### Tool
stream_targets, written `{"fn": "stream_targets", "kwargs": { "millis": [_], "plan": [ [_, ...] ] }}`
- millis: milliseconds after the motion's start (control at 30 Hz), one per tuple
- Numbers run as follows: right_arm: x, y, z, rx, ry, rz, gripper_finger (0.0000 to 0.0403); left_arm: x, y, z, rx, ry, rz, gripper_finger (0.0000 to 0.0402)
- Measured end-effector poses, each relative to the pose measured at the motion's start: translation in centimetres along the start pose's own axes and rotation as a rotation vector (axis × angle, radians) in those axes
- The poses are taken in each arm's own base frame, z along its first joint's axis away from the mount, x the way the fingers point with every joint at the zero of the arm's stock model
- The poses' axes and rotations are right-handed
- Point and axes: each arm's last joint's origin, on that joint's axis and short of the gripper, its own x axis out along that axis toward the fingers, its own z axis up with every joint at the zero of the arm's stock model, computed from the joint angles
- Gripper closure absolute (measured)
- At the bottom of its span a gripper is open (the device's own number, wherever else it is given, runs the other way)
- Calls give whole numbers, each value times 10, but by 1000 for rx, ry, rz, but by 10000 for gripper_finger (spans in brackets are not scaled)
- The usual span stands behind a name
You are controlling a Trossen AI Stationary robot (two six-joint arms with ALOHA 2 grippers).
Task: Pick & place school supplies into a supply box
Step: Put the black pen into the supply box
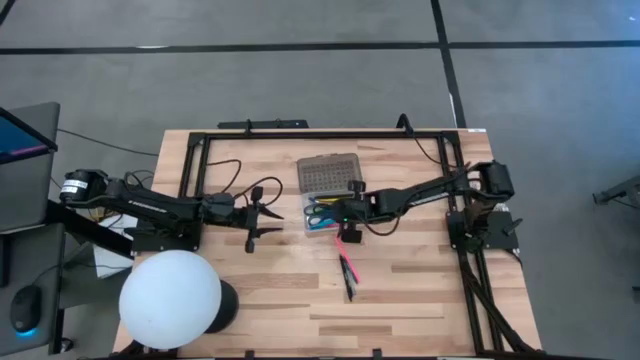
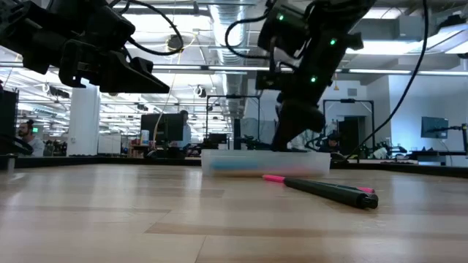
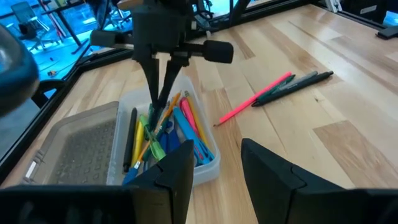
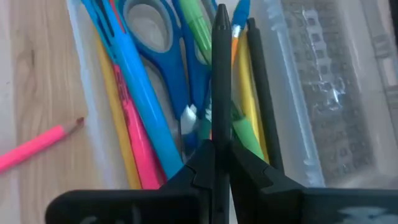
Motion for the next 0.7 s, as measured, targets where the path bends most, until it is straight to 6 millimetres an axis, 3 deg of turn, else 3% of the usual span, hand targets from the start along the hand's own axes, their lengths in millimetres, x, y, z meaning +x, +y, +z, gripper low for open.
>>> {"fn": "stream_targets", "kwargs": {
  "millis": [700],
  "plan": [
    [1, 0, 0, -23, 7, 0, 322, 0, 0, 0, 0, 3, 3, 272]
  ]
}}
